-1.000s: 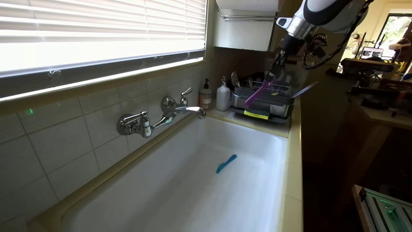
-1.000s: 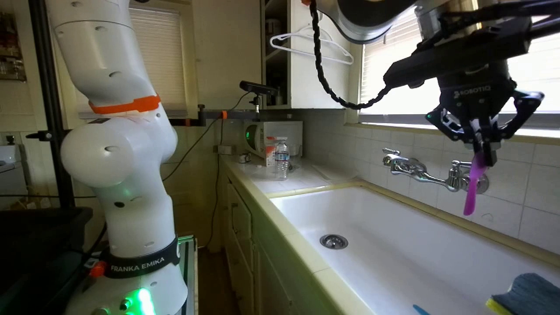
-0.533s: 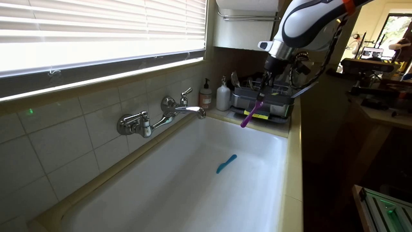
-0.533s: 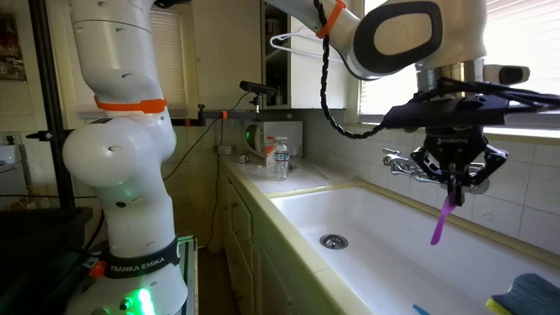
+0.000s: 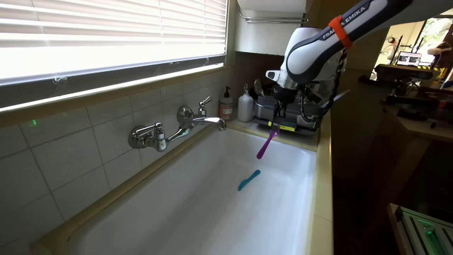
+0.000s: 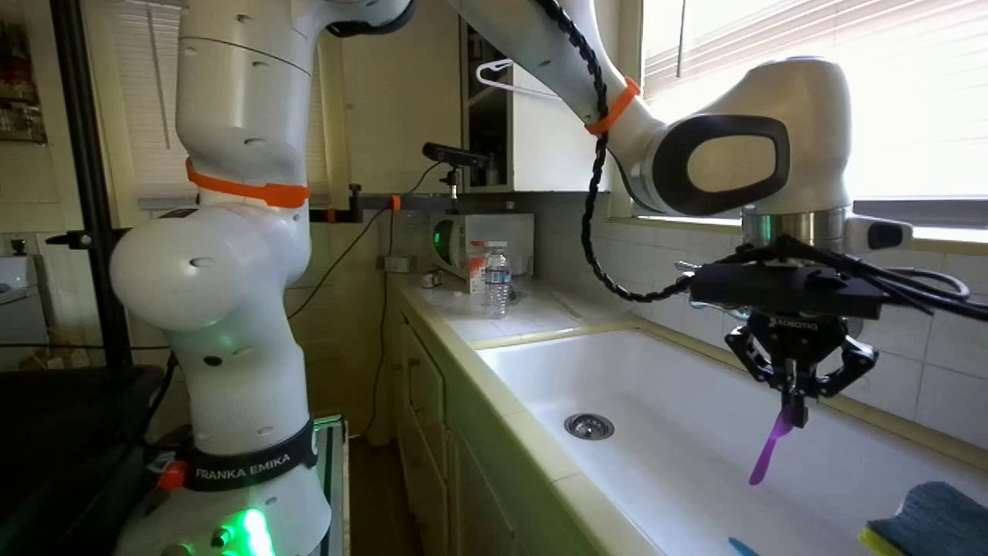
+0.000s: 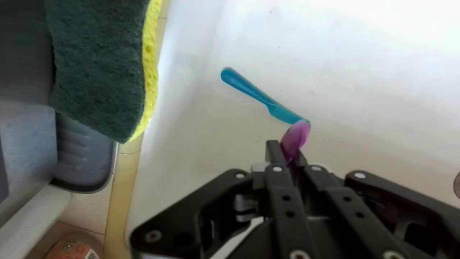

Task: Put the purple spoon into the sink

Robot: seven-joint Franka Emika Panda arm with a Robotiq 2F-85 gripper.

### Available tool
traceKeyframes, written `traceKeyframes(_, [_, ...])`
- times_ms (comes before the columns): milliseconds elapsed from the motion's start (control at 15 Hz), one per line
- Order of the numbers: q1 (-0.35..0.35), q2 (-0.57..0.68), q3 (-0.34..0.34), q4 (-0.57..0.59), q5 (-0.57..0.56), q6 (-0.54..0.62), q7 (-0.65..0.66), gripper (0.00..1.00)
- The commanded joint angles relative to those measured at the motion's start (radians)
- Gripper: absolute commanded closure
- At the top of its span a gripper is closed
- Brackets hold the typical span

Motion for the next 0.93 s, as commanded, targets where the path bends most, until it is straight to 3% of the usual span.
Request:
traceKeyframes(0, [-0.025,0.101,0.040,0.053,-0.023,0.057,0.045,0.98])
traceKeyframes(867, [-0.087,0.275,0.099,0.151,-0.031,0.194,0.218,0.98])
